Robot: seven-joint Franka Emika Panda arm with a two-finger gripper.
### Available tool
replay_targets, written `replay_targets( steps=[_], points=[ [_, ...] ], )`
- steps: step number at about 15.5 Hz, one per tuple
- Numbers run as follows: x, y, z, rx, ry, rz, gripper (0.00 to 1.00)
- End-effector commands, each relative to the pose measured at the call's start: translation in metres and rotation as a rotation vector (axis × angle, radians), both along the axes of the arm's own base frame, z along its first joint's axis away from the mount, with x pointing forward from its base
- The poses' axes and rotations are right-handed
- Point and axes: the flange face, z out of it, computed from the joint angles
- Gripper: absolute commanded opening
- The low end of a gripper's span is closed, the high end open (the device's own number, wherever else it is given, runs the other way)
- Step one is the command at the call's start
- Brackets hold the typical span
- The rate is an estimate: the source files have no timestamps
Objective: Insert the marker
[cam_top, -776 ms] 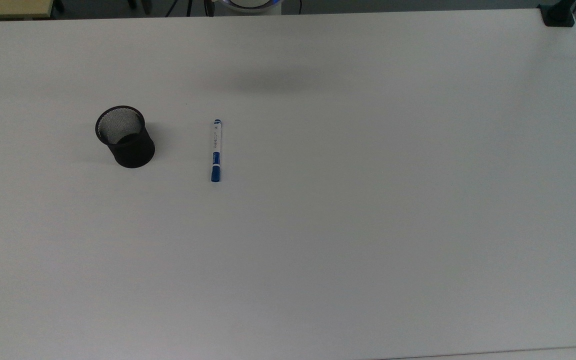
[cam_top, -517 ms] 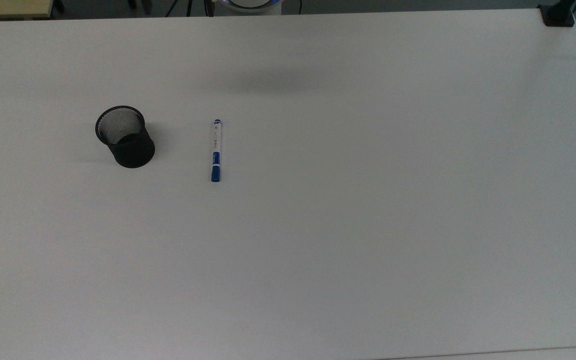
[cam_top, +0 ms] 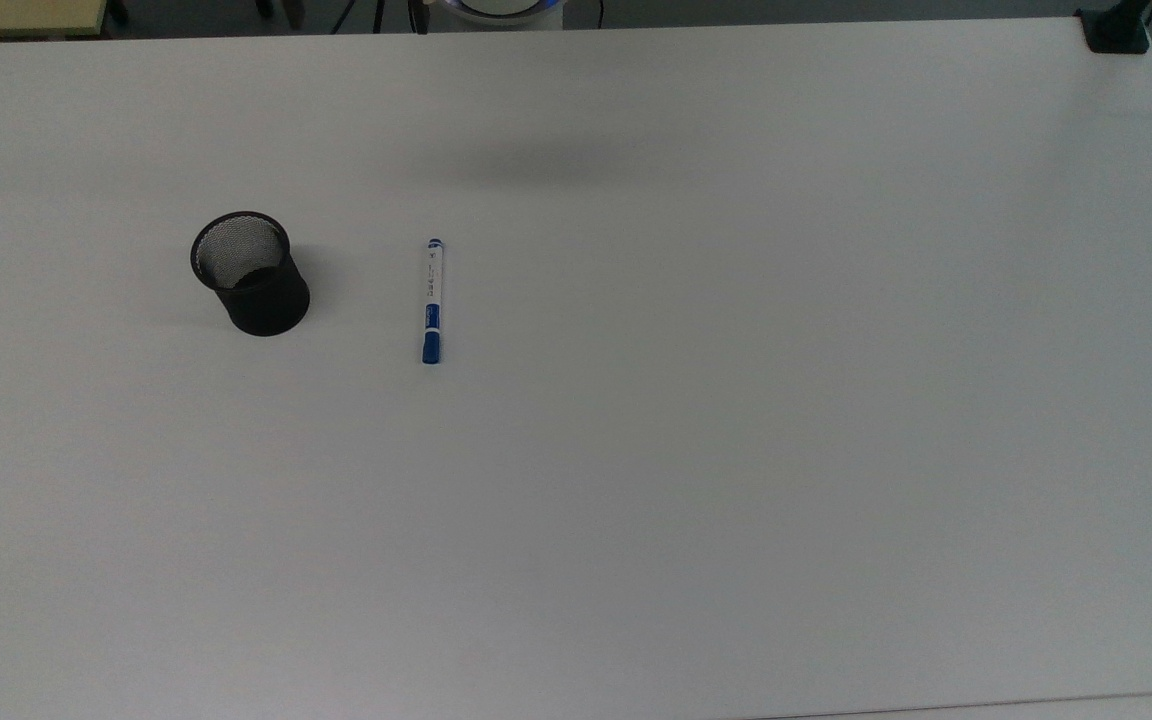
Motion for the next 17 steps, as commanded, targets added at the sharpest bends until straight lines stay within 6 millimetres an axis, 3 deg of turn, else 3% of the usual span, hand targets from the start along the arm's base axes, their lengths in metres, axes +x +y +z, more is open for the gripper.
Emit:
replay_targets(
  steps=[1, 7, 9, 12, 15, 17],
  points=[
    [-0.003, 0.002, -0.002, 0.016, -0.01, 0.018, 1.0],
    [-0.001, -0.002, -0.014, 0.003, 0.021, 0.155, 1.0],
    [0.007, -0.006, -0.034, -0.012, 0.053, 0.262, 1.0],
    [0.024, -0.005, -0.063, -0.096, 0.077, 0.282, 1.0],
    [0.037, -0.007, -0.093, -0.102, 0.059, 0.208, 1.0],
    [0.043, -0.007, -0.123, -0.103, 0.049, 0.156, 1.0]
  ],
)
